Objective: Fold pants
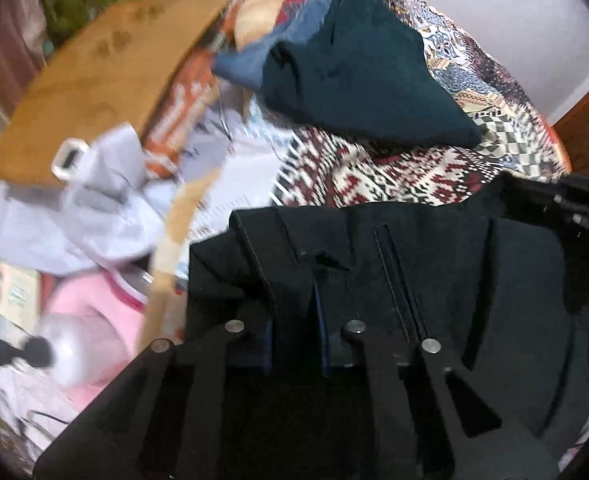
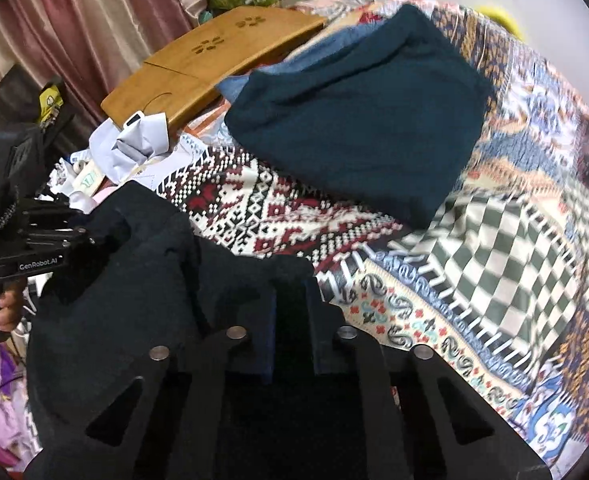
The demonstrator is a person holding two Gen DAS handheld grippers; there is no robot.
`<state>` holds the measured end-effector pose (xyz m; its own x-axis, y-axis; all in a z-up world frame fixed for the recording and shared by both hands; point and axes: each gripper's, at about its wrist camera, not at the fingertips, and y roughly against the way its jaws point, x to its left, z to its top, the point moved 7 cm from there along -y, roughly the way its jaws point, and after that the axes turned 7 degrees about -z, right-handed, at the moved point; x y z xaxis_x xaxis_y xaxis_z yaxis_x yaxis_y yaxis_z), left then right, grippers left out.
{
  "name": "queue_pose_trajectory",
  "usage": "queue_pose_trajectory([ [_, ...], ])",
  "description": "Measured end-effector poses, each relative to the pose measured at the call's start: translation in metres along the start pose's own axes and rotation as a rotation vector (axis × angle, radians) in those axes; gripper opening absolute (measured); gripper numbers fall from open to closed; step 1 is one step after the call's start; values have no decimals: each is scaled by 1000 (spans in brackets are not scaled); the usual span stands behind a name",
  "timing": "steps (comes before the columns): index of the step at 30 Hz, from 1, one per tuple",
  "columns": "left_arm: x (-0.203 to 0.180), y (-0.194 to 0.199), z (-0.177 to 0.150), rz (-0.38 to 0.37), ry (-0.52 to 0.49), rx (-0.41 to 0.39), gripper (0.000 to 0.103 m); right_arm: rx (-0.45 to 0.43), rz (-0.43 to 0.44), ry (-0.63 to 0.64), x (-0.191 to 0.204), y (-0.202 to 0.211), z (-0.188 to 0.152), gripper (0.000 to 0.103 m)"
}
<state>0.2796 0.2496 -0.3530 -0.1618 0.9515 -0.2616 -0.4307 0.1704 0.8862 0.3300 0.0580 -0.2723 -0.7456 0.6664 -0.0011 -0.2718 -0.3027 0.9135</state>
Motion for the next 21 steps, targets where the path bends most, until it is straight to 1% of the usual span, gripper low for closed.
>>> queue_pose_trajectory([
  [3, 1, 9, 8, 140, -93, -62, 15, -27, -43, 47, 4, -3, 13, 9],
  [6, 11, 9, 15, 211, -111, -73, 15, -42, -51, 74, 7, -13, 31, 8],
  [9, 26, 4, 22, 232, -85, -69, 15, -61, -52, 92, 9, -26, 50, 8],
  [12, 41, -7, 34, 225, -36, -52, 15, -72, -43, 98, 11, -37, 64, 9],
  [14, 42, -9, 37, 216, -37, -35, 16, -63, -34, 106, 13, -38, 67, 10],
  [16, 40, -6, 37, 211, -38, -27, 18, -70, -25, 88, 11, -28, 65, 14],
  [19, 37, 10, 31, 201, -27, -37, 22, -106, -8, 59, 7, 2, 56, 15],
  [20, 36, 15, 29, 197, -20, -41, 24, -120, -1, 53, 5, 18, 49, 15],
  [21, 34, 22, 26, 187, -10, -47, 27, -126, 0, 50, 3, 25, 45, 17],
])
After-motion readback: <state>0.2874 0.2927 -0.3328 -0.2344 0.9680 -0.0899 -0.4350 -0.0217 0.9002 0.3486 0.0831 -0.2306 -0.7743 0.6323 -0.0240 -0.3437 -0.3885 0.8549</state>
